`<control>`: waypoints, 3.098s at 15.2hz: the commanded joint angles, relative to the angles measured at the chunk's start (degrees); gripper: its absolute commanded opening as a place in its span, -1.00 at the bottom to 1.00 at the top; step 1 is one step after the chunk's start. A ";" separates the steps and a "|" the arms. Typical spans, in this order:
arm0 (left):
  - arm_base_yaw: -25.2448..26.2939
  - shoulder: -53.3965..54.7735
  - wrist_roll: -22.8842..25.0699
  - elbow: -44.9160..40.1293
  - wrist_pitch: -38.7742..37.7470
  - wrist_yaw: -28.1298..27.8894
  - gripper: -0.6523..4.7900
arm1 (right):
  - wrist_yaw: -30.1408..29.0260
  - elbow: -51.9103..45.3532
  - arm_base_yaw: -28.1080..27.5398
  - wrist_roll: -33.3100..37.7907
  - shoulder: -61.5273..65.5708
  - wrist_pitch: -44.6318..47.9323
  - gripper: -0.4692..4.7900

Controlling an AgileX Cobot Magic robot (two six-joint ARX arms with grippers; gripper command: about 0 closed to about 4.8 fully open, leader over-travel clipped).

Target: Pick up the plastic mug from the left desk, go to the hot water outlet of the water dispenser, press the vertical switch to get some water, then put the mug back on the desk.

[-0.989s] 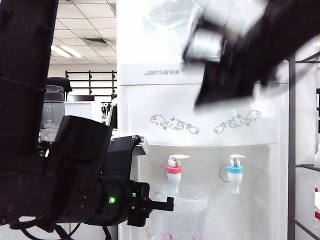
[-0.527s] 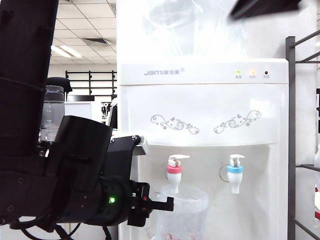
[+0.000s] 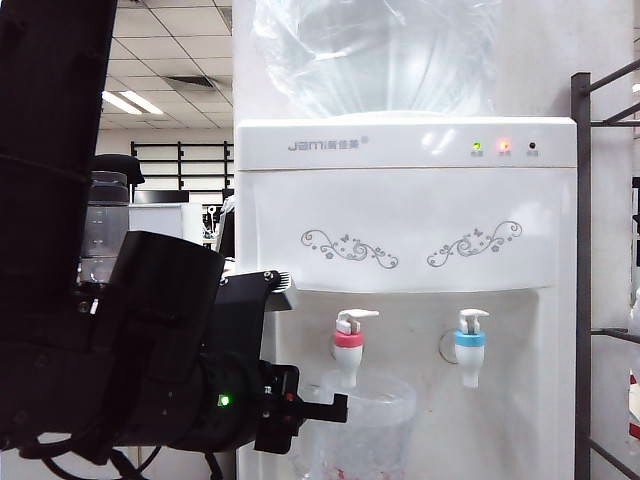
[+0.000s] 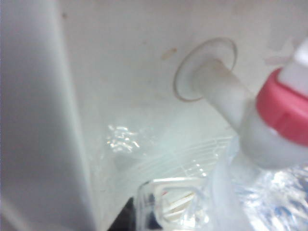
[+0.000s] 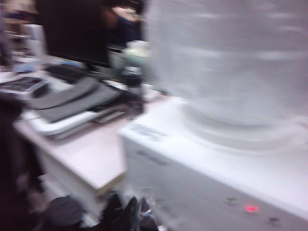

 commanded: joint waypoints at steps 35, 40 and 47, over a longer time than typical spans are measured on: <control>0.52 -1.05 -0.07 1.05 3.54 -0.61 -0.78 | -4.33 -30.27 -39.95 -4.68 -19.67 -0.22 -0.84; 0.52 -1.05 -0.07 1.05 3.54 -0.63 -0.78 | -4.33 -30.27 -39.95 -4.68 -19.67 -0.13 -0.84; 0.57 -1.05 -0.07 1.07 2.29 -0.50 -0.78 | -4.33 -30.27 -39.95 -4.68 -19.67 -0.13 -0.84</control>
